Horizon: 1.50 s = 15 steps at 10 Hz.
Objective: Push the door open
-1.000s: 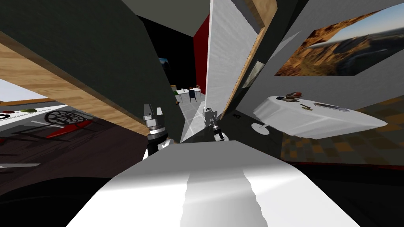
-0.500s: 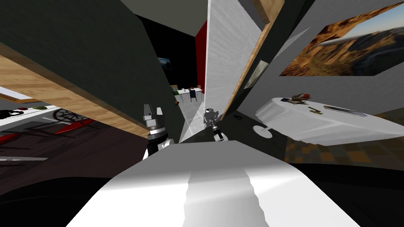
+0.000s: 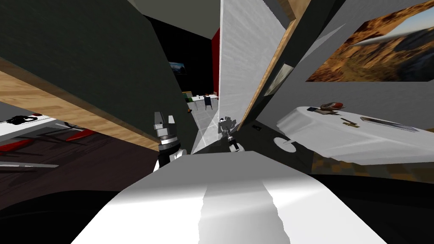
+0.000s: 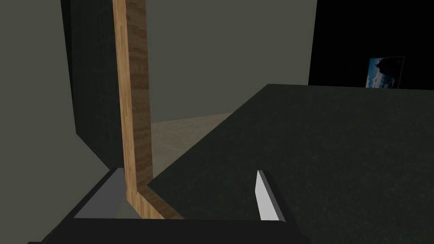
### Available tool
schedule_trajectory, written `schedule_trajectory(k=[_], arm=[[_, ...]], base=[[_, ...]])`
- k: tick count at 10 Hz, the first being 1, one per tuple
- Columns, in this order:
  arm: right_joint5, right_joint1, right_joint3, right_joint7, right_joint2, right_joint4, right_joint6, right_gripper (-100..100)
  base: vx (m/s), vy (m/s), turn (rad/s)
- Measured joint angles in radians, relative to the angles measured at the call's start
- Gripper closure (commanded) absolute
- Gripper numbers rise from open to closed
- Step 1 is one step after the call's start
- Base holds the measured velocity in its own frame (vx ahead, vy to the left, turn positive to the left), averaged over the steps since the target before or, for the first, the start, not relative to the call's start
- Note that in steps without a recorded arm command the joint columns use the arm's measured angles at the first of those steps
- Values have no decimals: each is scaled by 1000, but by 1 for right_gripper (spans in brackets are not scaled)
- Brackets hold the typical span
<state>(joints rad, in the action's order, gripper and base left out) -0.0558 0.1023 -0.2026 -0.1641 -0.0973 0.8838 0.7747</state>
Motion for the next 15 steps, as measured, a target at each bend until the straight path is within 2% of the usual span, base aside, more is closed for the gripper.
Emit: schedule_trajectory(k=[5,9,13,15], arm=[[-2,36,-11,0,6,-92,19,-100],[-2,87,-20,1,16,-213,47,-100],[-5,110,-30,-1,22,-275,55,-100],[-5,128,-32,0,28,-318,67,-100]], base=[[61,-94,51],[93,-139,88],[47,-96,38],[55,-82,57]])
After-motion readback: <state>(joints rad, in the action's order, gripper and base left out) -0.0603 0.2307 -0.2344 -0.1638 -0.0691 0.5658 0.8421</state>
